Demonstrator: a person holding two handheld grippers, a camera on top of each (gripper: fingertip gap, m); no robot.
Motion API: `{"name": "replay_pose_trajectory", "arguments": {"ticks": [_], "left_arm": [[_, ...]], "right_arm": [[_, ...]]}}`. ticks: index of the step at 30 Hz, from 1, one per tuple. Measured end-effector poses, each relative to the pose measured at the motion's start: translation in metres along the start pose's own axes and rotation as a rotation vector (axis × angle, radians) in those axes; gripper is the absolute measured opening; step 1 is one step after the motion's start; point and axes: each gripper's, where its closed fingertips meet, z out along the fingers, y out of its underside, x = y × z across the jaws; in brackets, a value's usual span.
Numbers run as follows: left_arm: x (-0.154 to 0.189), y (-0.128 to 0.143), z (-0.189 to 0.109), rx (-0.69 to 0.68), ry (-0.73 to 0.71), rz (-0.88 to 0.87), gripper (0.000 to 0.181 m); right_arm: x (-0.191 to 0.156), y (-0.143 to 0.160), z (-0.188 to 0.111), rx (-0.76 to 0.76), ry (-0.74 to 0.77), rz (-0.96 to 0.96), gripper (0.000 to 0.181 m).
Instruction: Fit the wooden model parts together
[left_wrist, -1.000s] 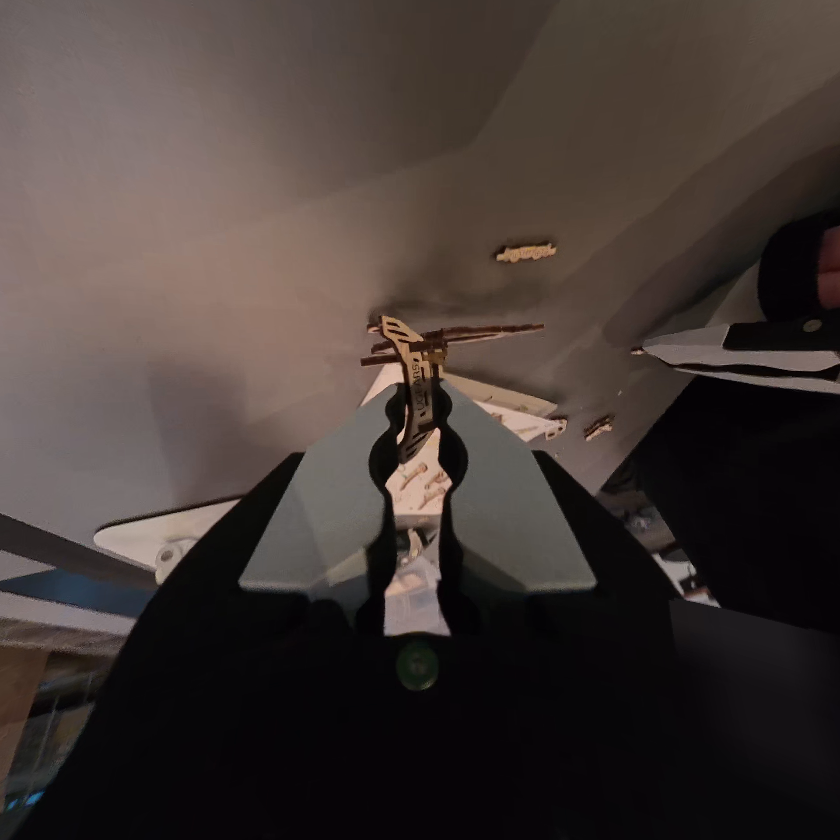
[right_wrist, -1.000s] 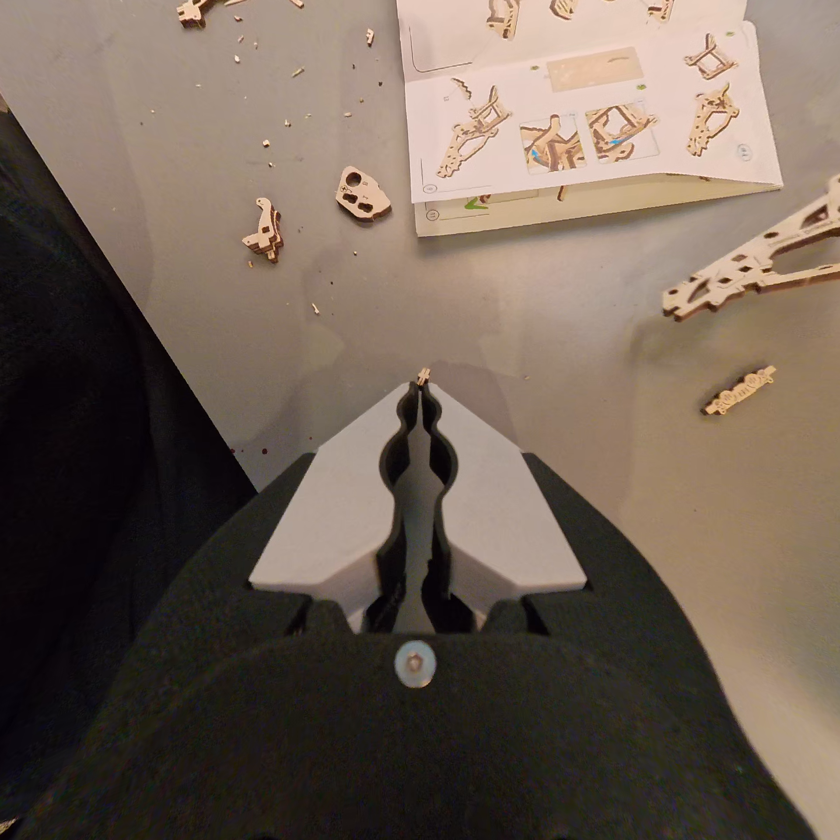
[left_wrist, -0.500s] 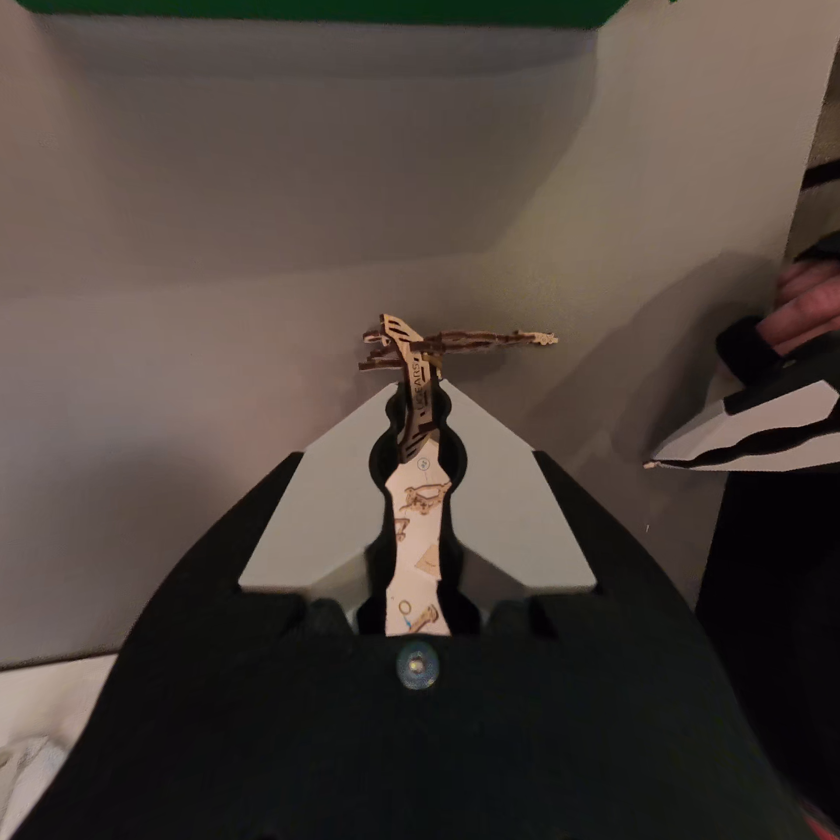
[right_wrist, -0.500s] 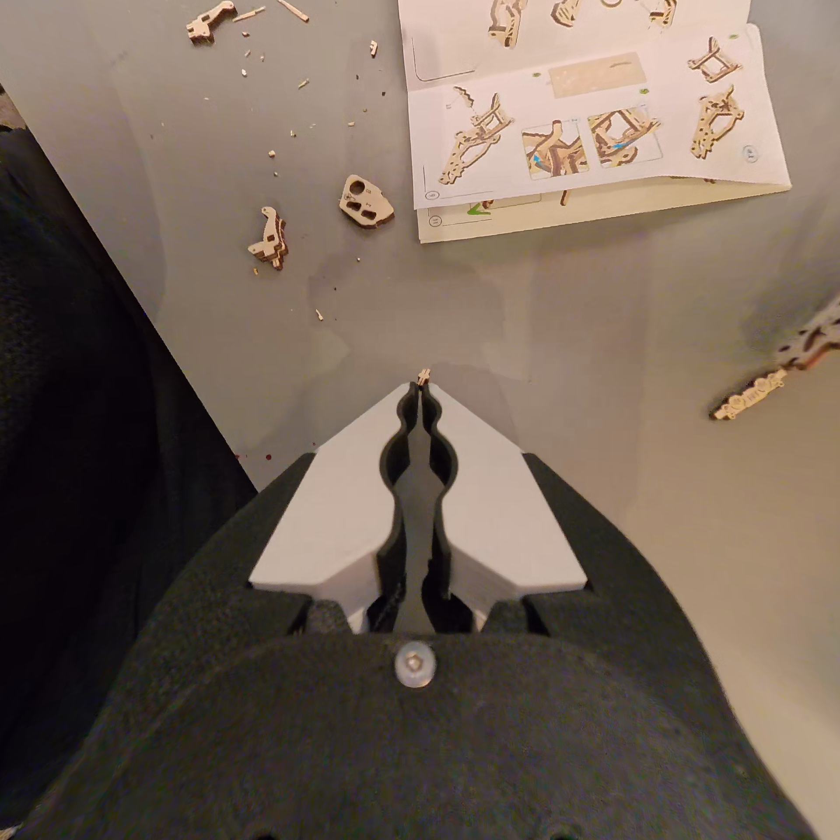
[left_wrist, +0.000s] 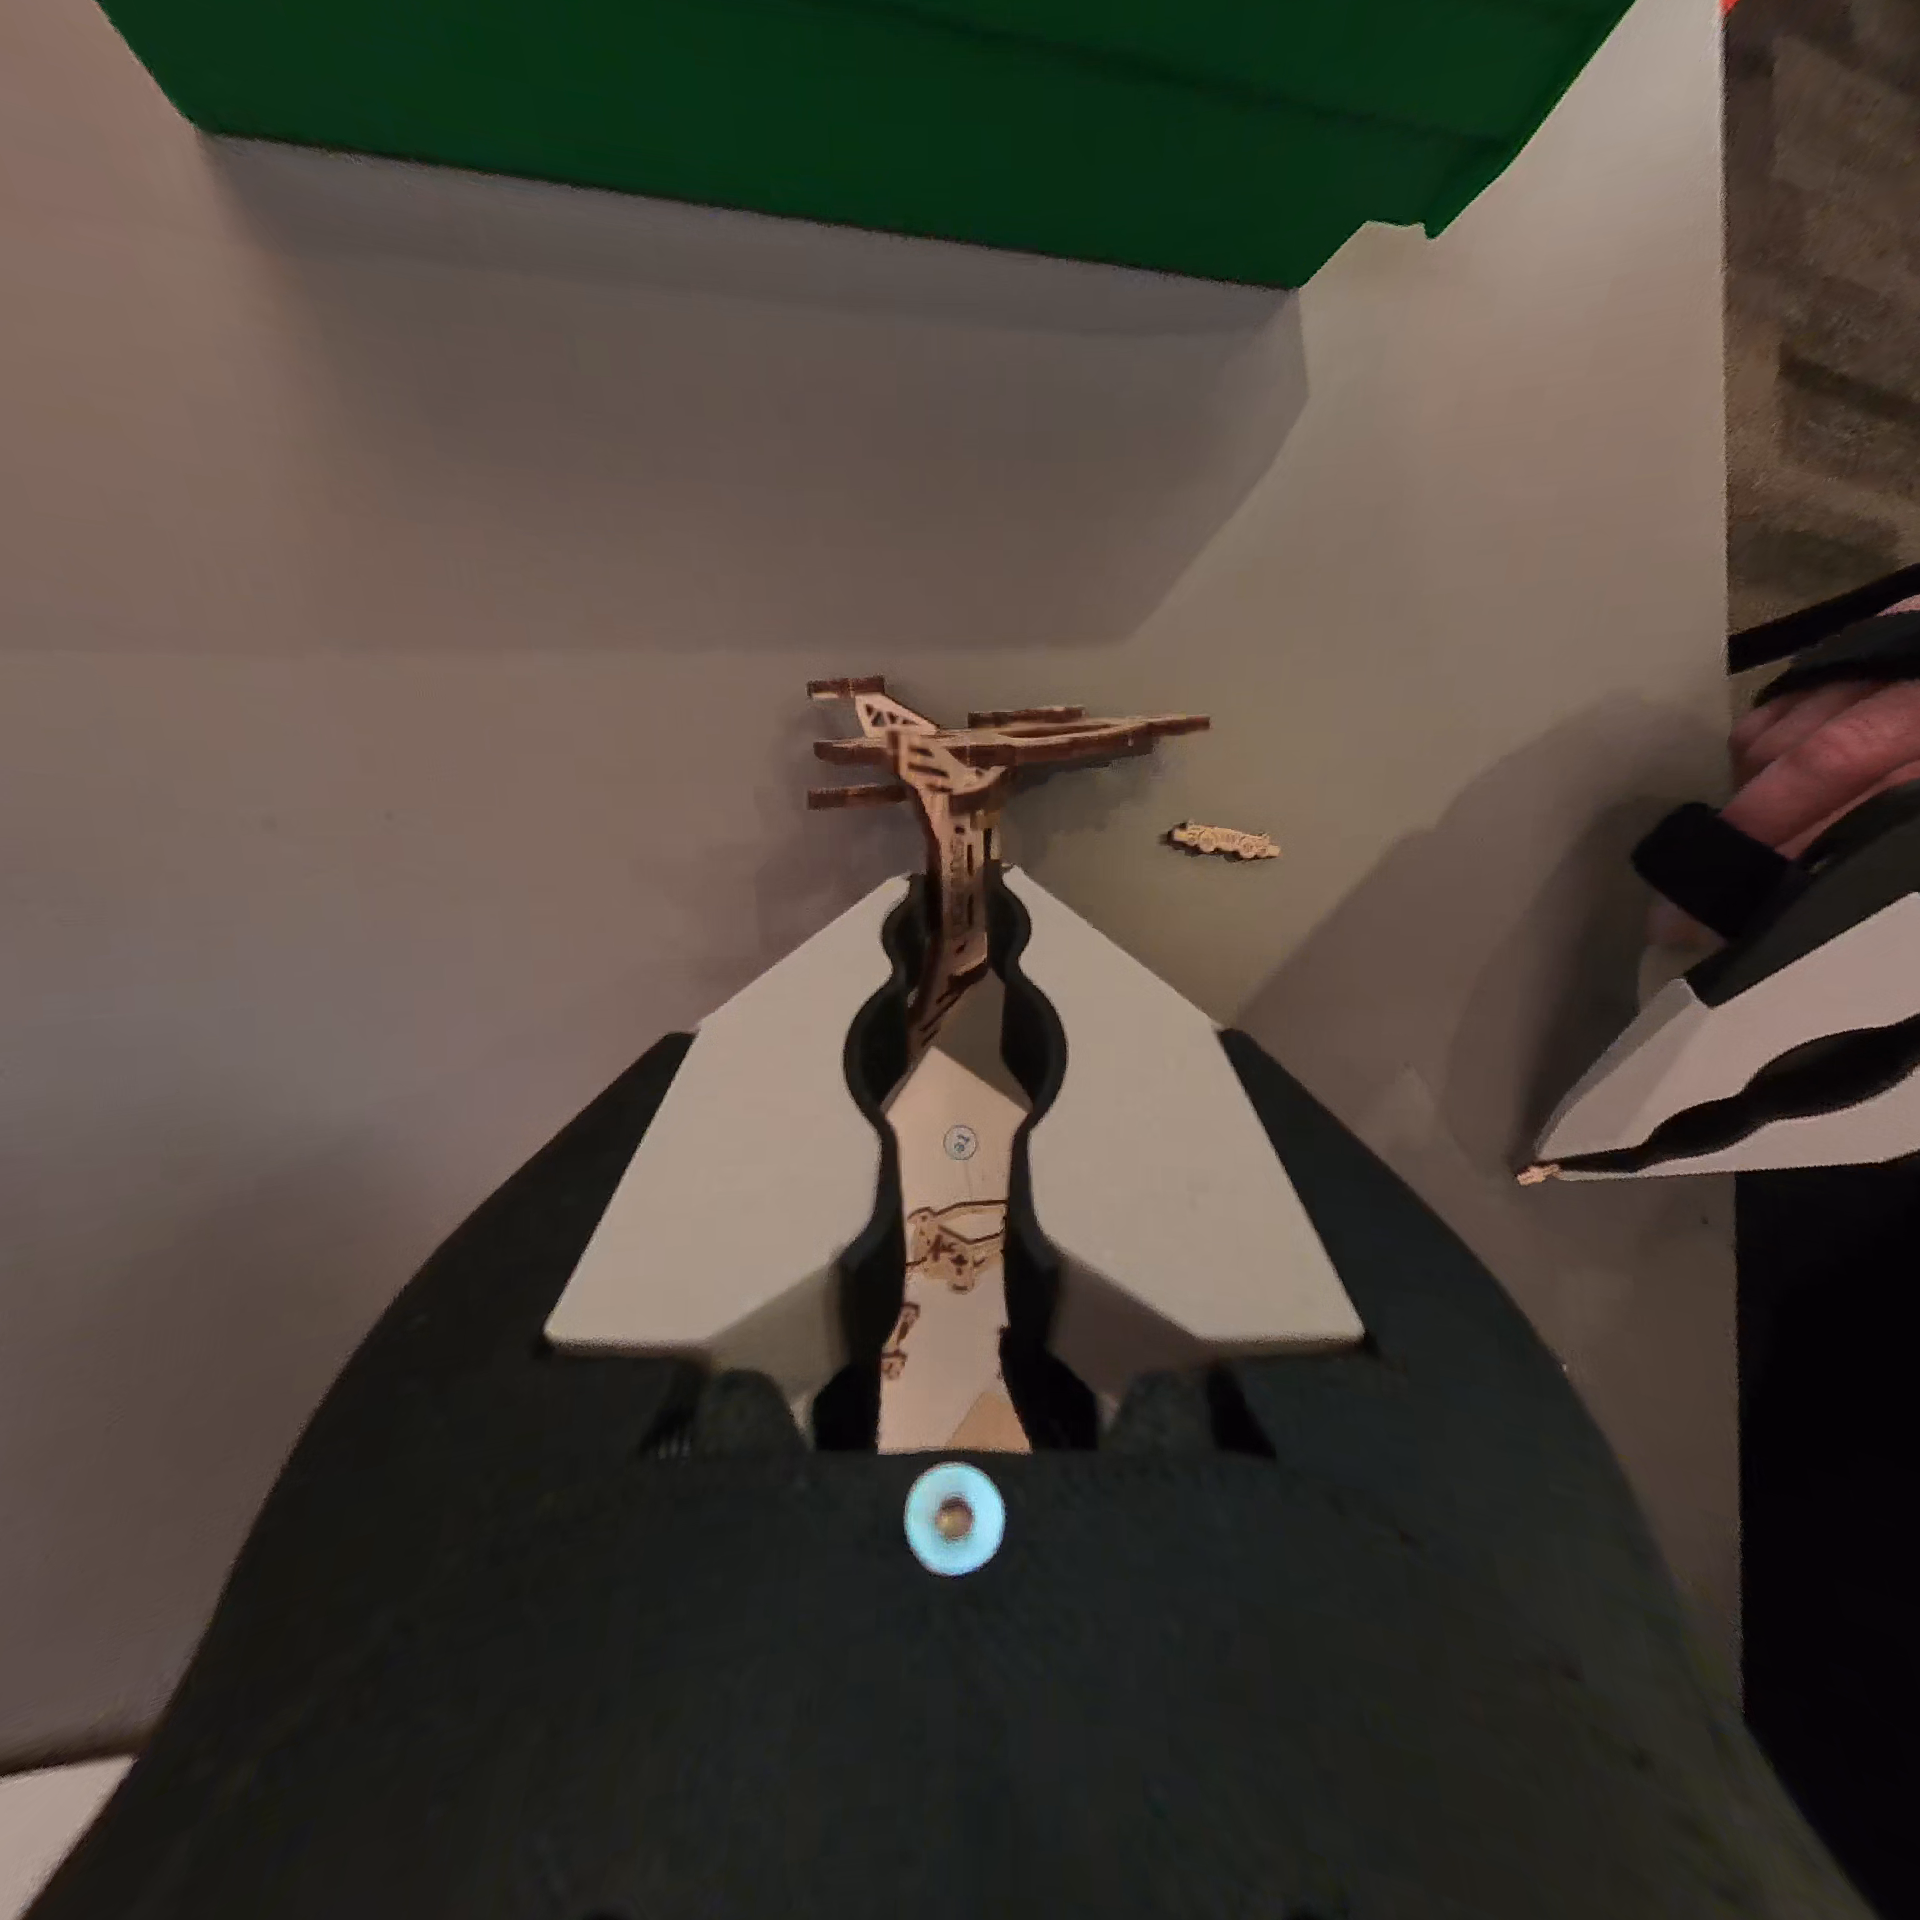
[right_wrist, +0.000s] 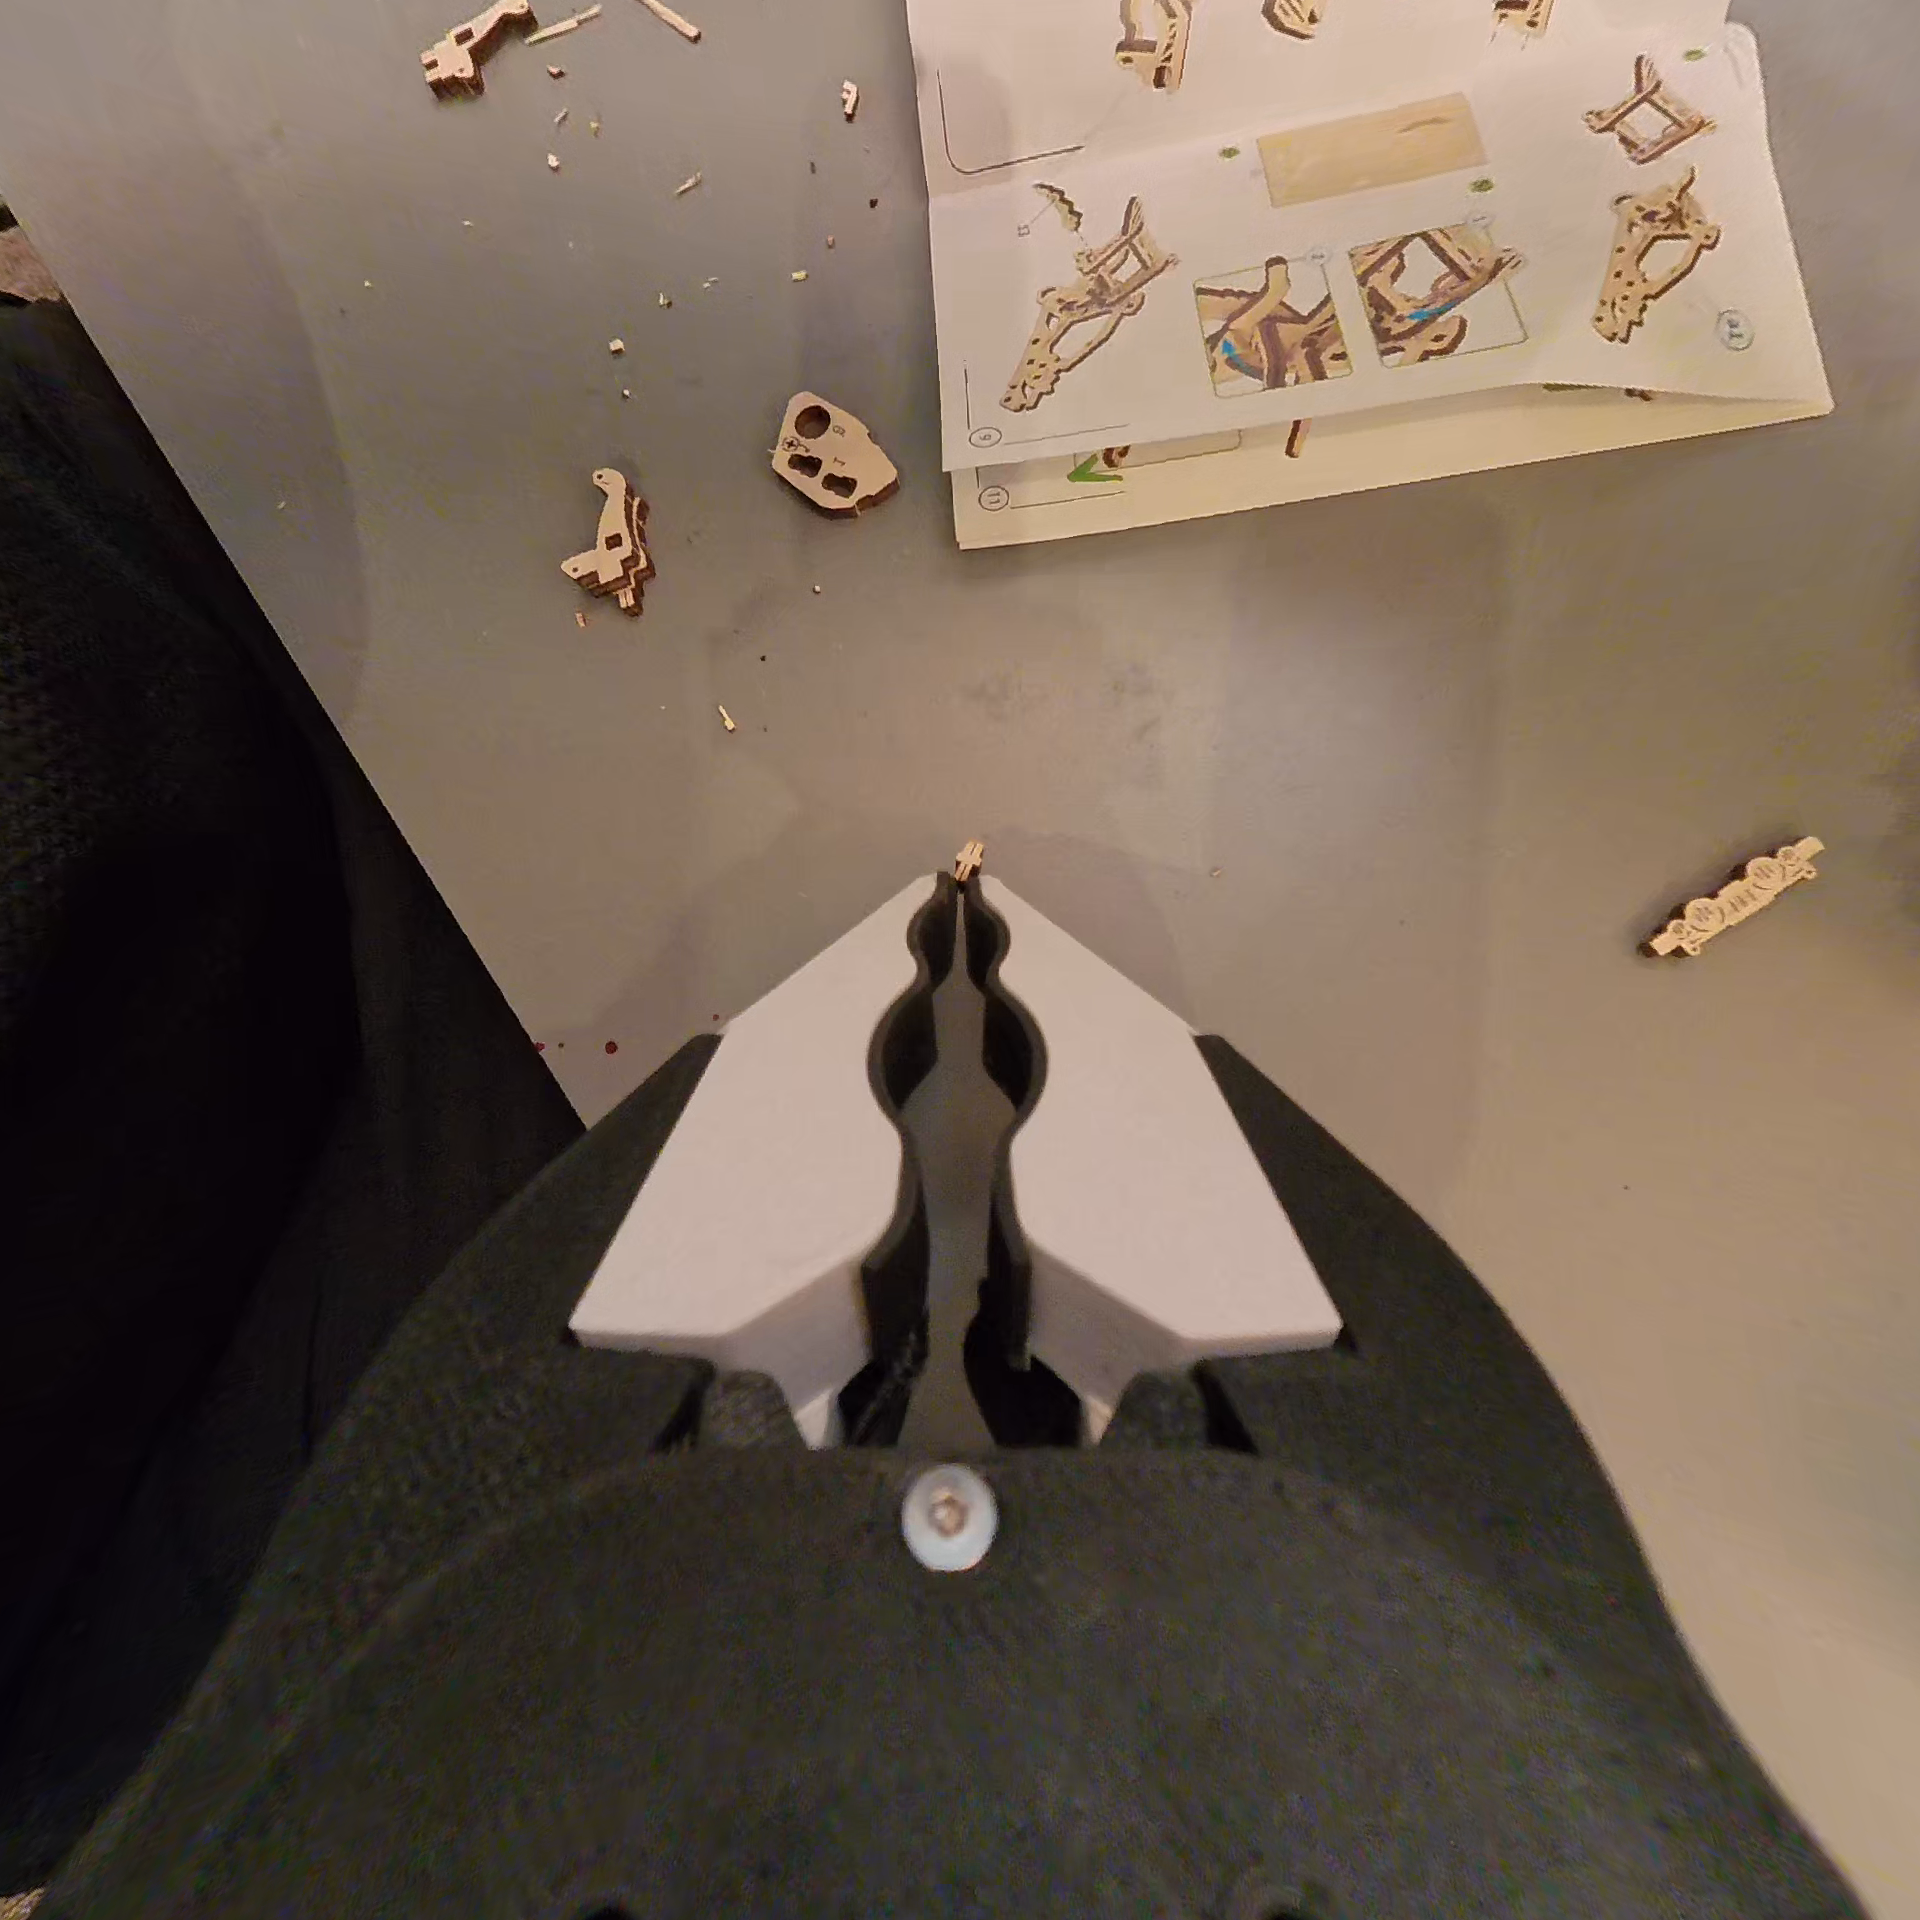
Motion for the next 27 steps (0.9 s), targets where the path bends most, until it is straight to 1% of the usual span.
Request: {"name": "replay_pose_trajectory", "arguments": {"ticks": [6, 10, 13, 16, 18, 22, 25, 27], "left_arm": [[-0.003, 0.004, 0.001, 0.039, -0.001, -0.025, 0.02], [-0.003, 0.004, -0.004, 0.076, 0.002, -0.034, 0.03], [-0.001, 0.002, -0.02, 0.134, -0.005, -0.043, 0.035], [0.005, 0.006, -0.044, 0.188, -0.037, -0.027, 0.037], [0.012, 0.02, -0.063, 0.196, -0.084, 0.009, 0.036], [0.034, 0.064, -0.099, 0.214, -0.156, 0.02, 0.031], [0.061, 0.104, -0.112, 0.214, -0.142, -0.019, 0.03], [0.073, 0.133, -0.114, 0.187, -0.173, -0.029, 0.03]], "right_arm": [[0.0, 0.0, 0.0, 0.001, -0.001, 0.0, 0.0], [0.0, 0.0, 0.0, 0.001, -0.001, 0.001, 0.0], [0.0, -0.001, -0.001, 0.002, 0.001, -0.001, 0.0], [0.0, -0.001, -0.001, 0.002, 0.0, -0.002, 0.0], [-0.001, -0.001, -0.001, 0.001, 0.0, -0.003, 0.0], [-0.004, -0.005, -0.001, 0.016, -0.01, -0.003, 0.0], [-0.009, -0.011, 0.001, 0.038, -0.039, 0.006, 0.0], [-0.015, -0.016, 0.003, 0.053, -0.062, 0.007, 0.0]]}}
